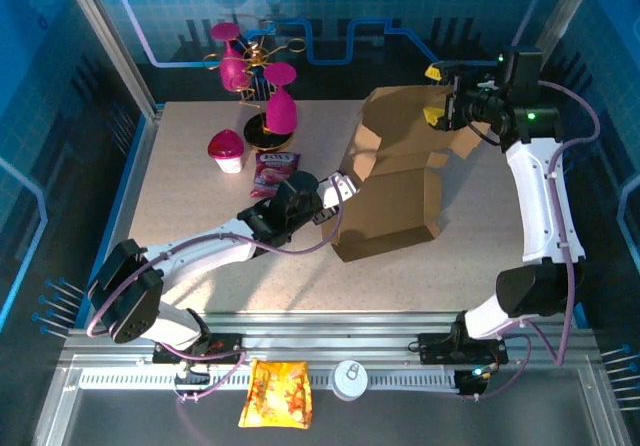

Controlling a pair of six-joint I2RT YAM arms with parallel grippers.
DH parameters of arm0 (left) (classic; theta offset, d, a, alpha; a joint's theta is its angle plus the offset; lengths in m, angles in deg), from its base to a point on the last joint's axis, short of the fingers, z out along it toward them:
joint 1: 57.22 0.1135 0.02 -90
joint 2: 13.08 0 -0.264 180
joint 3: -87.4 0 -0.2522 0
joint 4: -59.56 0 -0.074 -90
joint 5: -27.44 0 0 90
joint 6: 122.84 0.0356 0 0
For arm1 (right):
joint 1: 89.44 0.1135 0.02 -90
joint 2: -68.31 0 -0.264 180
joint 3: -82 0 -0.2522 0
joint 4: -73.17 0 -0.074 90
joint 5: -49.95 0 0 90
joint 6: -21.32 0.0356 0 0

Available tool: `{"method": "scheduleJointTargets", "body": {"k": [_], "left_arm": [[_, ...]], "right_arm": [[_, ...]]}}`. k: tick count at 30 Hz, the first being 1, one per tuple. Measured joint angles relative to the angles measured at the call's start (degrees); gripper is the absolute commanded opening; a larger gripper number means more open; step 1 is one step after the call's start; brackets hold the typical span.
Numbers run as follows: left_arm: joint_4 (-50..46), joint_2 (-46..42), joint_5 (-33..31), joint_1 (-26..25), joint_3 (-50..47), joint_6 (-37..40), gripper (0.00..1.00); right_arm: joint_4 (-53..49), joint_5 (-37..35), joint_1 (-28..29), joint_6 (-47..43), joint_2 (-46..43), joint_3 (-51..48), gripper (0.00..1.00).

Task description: Fold the paper box

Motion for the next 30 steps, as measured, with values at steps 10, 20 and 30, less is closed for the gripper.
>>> {"method": "scheduleJointTargets", "body": {"k": [10,20,30], "left_arm": [[1.3,0.0,-0.2,-0.1,0.0,1.2,0.00],[1.2,0.0,-0.7,-0.1,-0.3,0.7,0.00],[0.6,0.0,-0.8,-0.1,-0.3,-3.4,0.27]], "right_arm": [[0.6,0.4,-0.3,0.6,3.7,0.0,0.55],[5.1,0.0,-0.3,3.5,0.2,-5.9,0.26],[7.6,-0.6,-0.3,5.3,-2.5,-10.2,0.02]]}}
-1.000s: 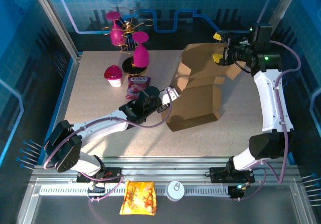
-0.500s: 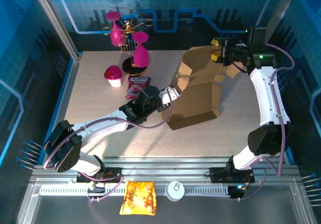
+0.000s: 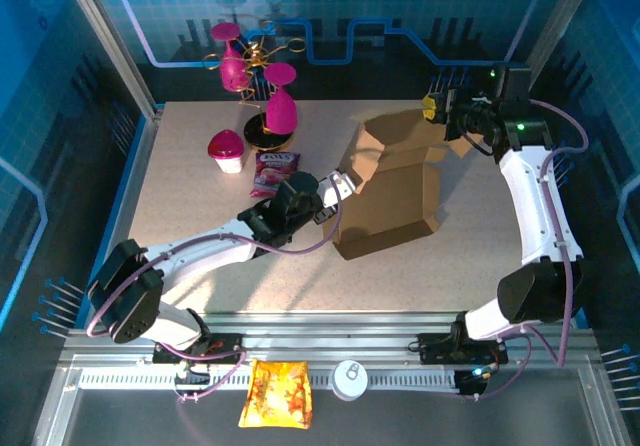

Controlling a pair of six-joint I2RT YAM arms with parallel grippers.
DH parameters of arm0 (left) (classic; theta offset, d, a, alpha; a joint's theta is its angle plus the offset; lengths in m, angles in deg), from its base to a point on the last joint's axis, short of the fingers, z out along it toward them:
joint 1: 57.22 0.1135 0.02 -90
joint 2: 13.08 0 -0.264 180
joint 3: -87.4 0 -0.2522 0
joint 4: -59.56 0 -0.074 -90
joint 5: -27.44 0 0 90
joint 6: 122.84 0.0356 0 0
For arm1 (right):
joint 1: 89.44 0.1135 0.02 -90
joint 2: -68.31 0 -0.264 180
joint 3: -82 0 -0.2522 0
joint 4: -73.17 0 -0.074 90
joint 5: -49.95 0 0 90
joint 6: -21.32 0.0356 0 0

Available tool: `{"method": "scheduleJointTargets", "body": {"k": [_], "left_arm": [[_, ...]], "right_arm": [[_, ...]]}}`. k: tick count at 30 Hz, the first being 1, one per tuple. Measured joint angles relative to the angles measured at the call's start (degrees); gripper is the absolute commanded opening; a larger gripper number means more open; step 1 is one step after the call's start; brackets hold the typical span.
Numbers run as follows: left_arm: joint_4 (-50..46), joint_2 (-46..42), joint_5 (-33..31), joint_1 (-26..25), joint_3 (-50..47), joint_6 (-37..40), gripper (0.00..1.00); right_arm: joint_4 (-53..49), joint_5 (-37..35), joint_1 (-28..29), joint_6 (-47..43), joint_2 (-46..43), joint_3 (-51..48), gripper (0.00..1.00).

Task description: Fold the paper box

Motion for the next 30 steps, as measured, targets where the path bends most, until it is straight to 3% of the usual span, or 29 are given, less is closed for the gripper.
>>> {"method": "scheduleJointTargets", "body": {"k": [2,3,7,13,19,30], "left_arm": [[-1.0,-0.2,0.0,0.0,0.0,-1.9,0.57],[-2.0,-0.5,0.0,0.0,0.0,-3.3,0.64],[-6.8,-3.9,1.9,0.3,0.0,-13.4,0.77],[-12.7,-12.6,9.9,0.8,4.1,-35.9,0.75],[-8.5,-13.5,17.5,0.6,9.7,-59.8,0.69],[-0.6,0.5,17.8,-0.4,17.3,-81.2,0.62]], "right_arm": [[1.1,-0.5,0.0,0.4,-0.5,-1.4,0.00],[1.8,-1.0,0.0,0.6,-0.8,-2.1,0.00],[6.3,-3.3,0.1,2.8,-1.7,-5.6,0.00],[11.2,-8.2,2.4,7.5,-1.2,-6.5,0.00],[13.8,-13.6,5.9,11.2,0.3,-6.4,0.00],[14.2,-17.3,8.0,13.6,0.9,-6.5,0.00]]}}
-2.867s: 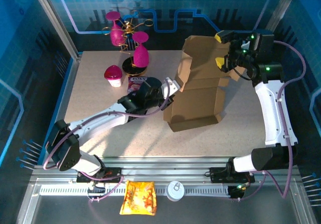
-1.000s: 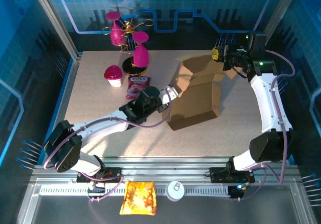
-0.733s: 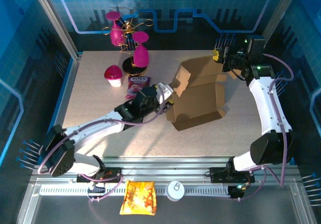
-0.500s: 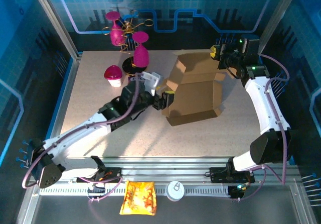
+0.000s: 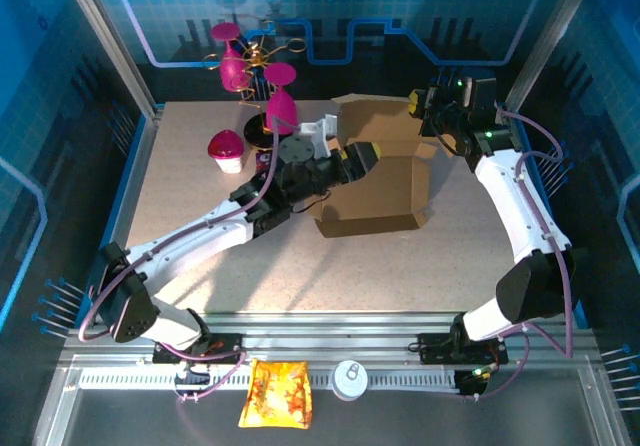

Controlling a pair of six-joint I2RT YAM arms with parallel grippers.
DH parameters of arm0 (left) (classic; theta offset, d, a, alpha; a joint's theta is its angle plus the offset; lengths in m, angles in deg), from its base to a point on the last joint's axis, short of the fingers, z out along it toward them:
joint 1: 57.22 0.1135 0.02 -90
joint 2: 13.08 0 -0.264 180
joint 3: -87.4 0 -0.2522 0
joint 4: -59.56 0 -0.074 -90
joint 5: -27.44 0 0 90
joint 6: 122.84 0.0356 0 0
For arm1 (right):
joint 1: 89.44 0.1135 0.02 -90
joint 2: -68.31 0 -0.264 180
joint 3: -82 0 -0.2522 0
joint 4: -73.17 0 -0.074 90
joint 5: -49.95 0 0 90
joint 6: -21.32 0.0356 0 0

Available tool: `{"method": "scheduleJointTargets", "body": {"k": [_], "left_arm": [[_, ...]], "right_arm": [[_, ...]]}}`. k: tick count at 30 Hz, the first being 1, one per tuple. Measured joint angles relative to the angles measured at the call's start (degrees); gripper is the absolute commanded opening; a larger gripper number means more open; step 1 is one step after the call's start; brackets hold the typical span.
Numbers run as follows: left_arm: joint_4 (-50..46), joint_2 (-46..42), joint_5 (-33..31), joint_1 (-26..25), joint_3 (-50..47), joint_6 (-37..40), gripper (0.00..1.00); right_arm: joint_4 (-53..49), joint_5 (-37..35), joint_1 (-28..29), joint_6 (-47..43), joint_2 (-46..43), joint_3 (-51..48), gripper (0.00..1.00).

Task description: Fold the paper box

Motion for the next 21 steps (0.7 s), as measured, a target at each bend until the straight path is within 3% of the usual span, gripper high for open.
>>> {"method": "scheduleJointTargets", "body": {"k": [9,14,21], "left_arm": [[2.6,0.0,-10.4,-0.3,-0.8,-5.8,0.56],[2.7,0.0,-13.7,5.3,-1.6,-8.6,0.51],[2.6,-1.3,-12.6,13.4,-2.8,-13.6,0.51]], "right_arm": [[1.2,-0.6,0.4,0.3,-0.2,-3.1,0.00],[1.4,-0.8,0.8,0.3,-0.7,-5.9,0.00],[1.4,-1.7,1.0,-0.6,-1.0,-7.0,0.00]]}}
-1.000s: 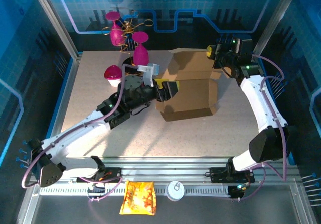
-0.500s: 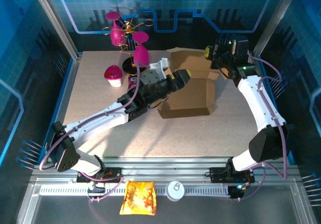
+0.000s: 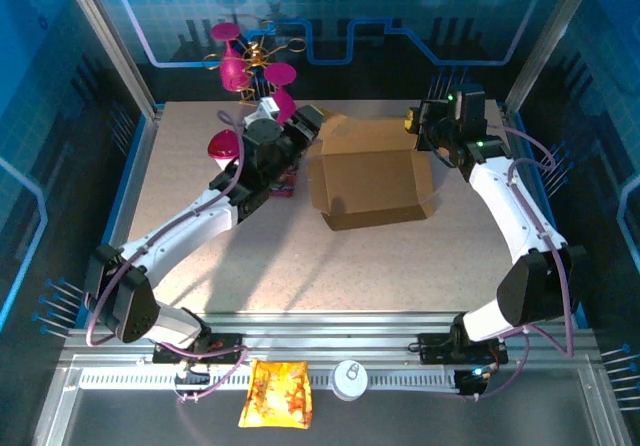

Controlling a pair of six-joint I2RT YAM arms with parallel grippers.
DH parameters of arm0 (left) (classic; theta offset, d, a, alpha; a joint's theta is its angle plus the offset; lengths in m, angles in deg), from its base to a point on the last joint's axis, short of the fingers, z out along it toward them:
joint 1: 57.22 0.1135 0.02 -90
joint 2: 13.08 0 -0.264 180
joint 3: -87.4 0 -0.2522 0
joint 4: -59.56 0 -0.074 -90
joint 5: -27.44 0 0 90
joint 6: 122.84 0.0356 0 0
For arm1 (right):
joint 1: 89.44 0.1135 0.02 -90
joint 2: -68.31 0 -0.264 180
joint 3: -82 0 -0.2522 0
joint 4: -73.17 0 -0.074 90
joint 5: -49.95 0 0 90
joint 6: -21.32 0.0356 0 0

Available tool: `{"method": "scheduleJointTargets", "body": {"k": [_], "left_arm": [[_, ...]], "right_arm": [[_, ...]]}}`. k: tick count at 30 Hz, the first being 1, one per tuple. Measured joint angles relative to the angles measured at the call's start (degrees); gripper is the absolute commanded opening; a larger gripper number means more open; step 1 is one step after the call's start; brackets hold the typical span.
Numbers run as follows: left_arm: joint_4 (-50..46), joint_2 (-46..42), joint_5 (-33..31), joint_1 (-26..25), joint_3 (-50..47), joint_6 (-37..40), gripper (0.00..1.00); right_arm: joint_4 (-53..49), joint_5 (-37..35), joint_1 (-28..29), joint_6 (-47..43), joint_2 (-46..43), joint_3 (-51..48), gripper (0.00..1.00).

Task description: Fold the paper box

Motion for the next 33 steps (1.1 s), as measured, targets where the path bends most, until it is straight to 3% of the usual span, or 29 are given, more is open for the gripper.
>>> {"method": "scheduleJointTargets", "body": {"k": [4,7,9,17,23,33], "left_arm": [[-1.5,-2.3,3.0,1.0,-0.1,-5.3,0.52],[-6.1,-5.5,4.8,0.9,-0.1,-11.4,0.44],[-11.3,-7.4,5.7,0.7,1.5,-15.5,0.44],[-28.6,-6.1,8.6,-1.4,22.5,-23.6,0.43],[-35.2,3.0,11.6,-2.7,35.1,-23.2,0.43],[-50.2,18.8,11.7,-3.0,45.4,-13.5,0.44]], "right_arm": [[1.0,-0.7,0.1,-0.9,0.0,0.0,0.00],[2.2,-1.7,0.3,-2.1,0.0,0.0,0.00],[3.0,-2.4,0.7,-2.9,0.2,0.0,0.00],[7.1,-5.5,3.1,-6.0,1.5,-1.6,0.00],[8.5,-6.6,3.8,-7.1,2.2,-2.8,0.00],[9.9,-6.6,3.9,-7.5,2.1,-4.2,0.00]]}}
